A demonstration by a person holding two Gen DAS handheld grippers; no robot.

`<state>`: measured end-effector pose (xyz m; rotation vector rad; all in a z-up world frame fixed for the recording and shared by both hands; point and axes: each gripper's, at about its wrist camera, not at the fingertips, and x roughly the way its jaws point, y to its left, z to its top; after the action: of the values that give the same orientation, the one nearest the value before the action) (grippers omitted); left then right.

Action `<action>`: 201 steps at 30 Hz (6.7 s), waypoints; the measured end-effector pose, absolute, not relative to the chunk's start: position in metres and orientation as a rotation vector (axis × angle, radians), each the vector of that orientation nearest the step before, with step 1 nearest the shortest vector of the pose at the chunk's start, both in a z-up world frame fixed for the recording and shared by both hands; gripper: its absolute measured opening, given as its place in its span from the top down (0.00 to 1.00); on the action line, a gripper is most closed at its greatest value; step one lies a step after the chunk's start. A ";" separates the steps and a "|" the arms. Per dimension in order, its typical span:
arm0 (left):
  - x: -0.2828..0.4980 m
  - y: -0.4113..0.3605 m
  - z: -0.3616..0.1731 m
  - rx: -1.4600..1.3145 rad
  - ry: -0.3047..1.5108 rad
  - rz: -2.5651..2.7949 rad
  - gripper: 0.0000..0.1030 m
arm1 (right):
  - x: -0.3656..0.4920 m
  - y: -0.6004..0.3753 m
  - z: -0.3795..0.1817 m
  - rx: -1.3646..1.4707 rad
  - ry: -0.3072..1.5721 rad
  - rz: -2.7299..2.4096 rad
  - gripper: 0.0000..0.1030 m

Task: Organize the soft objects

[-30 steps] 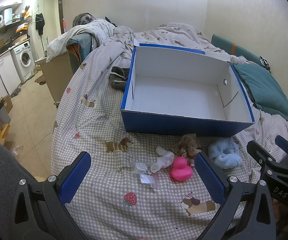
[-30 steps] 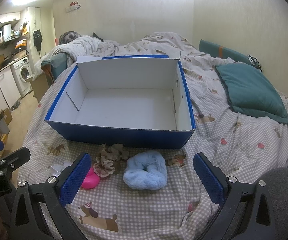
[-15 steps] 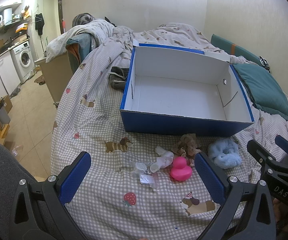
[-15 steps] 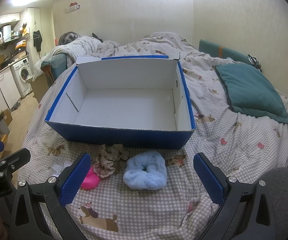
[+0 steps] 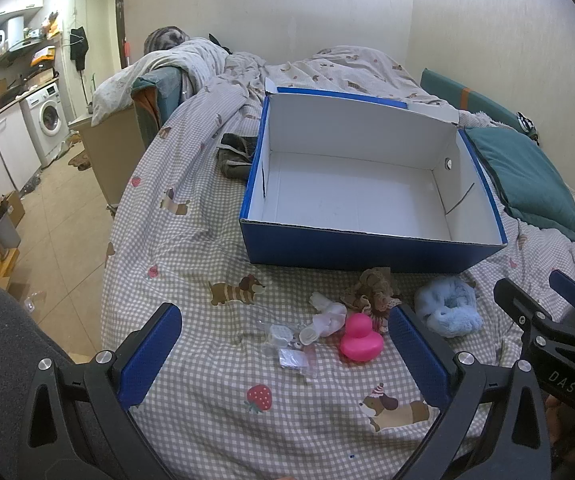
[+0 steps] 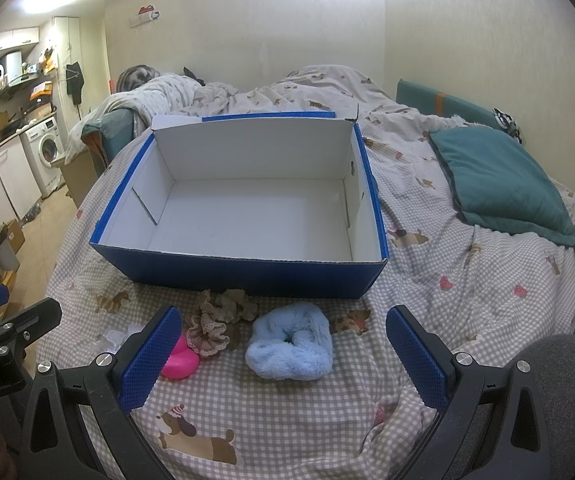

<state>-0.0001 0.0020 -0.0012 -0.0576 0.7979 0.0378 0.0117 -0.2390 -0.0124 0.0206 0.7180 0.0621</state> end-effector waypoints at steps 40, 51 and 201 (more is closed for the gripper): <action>0.024 0.003 0.011 -0.043 0.875 0.040 0.00 | 0.051 -0.265 -0.007 0.136 0.902 0.119 0.00; 0.080 0.014 0.002 -0.040 1.065 0.002 0.00 | 0.091 -0.300 -0.024 0.273 1.094 0.143 0.00; 0.182 -0.047 -0.054 0.056 0.950 0.008 0.94 | 0.161 -0.248 -0.049 0.057 0.936 0.332 0.85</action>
<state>0.1816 -0.0468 -0.0543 0.0564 0.9495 0.0084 0.1605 -0.2479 -0.0489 0.0574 0.9363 0.3325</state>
